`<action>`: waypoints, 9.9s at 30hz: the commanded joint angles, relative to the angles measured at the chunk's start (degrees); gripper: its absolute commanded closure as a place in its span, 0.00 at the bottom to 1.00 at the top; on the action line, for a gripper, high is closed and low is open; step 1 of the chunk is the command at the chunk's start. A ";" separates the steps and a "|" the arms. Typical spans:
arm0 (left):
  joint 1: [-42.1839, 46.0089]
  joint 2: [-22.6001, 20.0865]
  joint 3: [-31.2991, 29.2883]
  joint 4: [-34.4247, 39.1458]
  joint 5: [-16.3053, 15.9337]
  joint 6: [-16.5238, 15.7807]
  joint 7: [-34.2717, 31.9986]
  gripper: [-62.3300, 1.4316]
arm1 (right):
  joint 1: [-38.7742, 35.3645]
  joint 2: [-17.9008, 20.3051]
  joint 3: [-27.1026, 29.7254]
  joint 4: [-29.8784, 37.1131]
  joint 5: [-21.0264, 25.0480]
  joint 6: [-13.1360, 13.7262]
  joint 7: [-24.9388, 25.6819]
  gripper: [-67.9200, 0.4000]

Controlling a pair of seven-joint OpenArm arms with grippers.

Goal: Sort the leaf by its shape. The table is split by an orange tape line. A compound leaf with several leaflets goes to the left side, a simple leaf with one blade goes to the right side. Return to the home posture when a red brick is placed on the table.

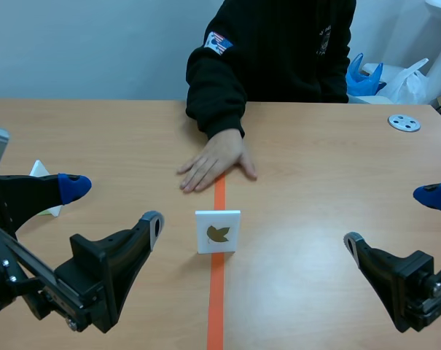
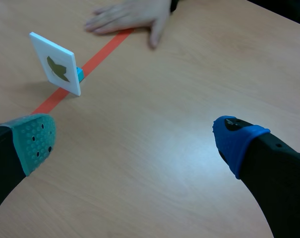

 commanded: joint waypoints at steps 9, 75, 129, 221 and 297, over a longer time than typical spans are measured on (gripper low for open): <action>-2.38 0.46 0.20 -4.17 4.09 -2.43 -0.90 0.00 | 0.66 -0.02 0.07 1.09 0.57 0.02 0.85 0.00; -51.87 21.55 26.80 -66.73 17.51 -10.80 -14.73 0.52 | 0.68 -0.02 0.07 1.09 0.57 0.00 0.85 0.00; -17.64 14.53 -9.70 -21.27 5.90 -4.94 -0.13 0.91 | 0.68 -0.02 0.09 1.09 0.57 -0.02 0.85 0.00; -1.29 6.93 -7.80 -4.85 2.49 -15.13 3.30 0.00 | 0.68 -0.02 0.07 1.09 0.57 0.00 0.59 0.00; -1.29 6.93 -6.97 -5.66 3.10 -12.35 3.30 0.00 | 0.66 -0.02 0.07 1.09 0.57 0.00 -0.66 0.00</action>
